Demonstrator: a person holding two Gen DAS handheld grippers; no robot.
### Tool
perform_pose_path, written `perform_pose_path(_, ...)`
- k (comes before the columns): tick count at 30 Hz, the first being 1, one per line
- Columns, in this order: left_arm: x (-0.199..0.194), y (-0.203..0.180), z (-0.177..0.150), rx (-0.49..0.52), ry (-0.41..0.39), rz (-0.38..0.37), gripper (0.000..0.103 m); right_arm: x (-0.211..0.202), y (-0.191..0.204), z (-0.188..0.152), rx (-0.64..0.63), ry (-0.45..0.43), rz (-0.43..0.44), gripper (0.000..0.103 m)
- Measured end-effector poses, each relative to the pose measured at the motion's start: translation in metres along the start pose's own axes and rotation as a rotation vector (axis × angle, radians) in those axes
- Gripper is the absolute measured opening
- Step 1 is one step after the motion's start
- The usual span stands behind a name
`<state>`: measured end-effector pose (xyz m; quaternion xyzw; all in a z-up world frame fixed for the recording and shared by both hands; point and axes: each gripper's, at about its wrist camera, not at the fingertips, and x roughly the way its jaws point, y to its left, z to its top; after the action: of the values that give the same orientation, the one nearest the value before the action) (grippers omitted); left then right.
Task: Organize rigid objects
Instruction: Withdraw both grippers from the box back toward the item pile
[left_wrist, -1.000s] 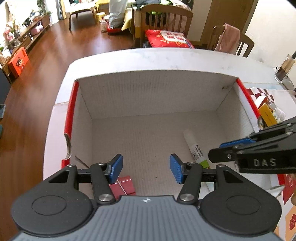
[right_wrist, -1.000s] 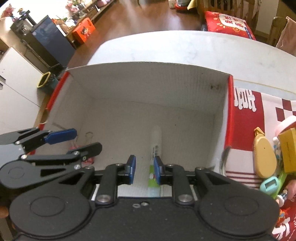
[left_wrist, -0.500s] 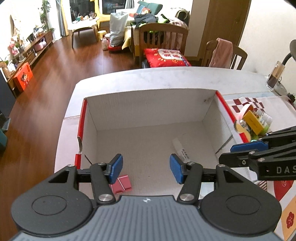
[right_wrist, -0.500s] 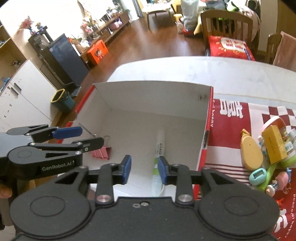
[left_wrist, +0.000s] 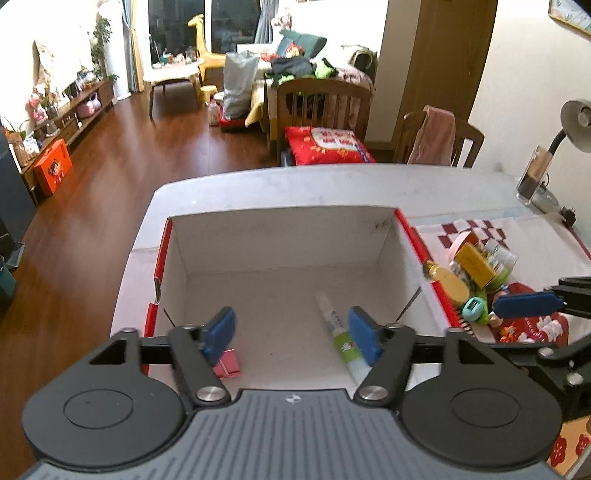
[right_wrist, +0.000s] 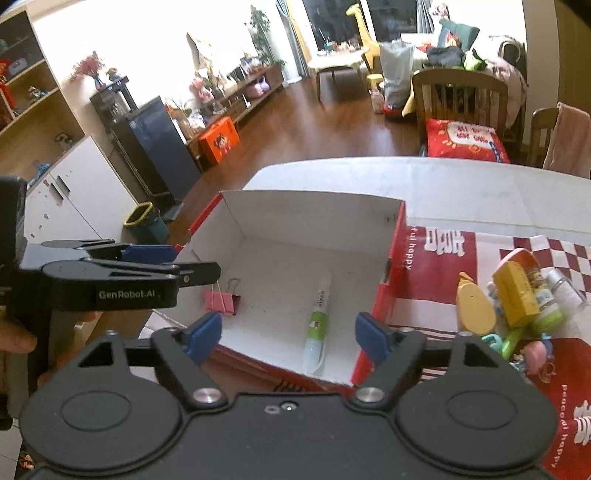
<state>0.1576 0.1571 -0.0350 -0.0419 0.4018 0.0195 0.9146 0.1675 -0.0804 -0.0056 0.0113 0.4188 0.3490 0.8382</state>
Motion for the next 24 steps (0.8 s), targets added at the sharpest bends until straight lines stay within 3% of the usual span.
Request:
perform_pose_path(6,-0.011,-0.029,-0.004,-0.005,-0.041,0.0,0.073,-0.032,-0.022,-0.018,-0.005,-0.067,-0.018,0.097)
perform_pose_path(9,-0.013,-0.045,-0.008,-0.014,-0.052,-0.015,0.079,-0.046,-0.037,-0.028,-0.008,-0.1,-0.042,0.102)
perform_pose_path(18,-0.007,-0.108,-0.021,0.007,-0.104,-0.064,0.079,-0.071,-0.093,-0.056,0.008,-0.119,-0.106,0.103)
perform_pose_path(24,0.01,-0.151,-0.027,0.02,-0.082,-0.089,0.079,-0.078,-0.128,-0.079,0.006,-0.107,-0.17,0.103)
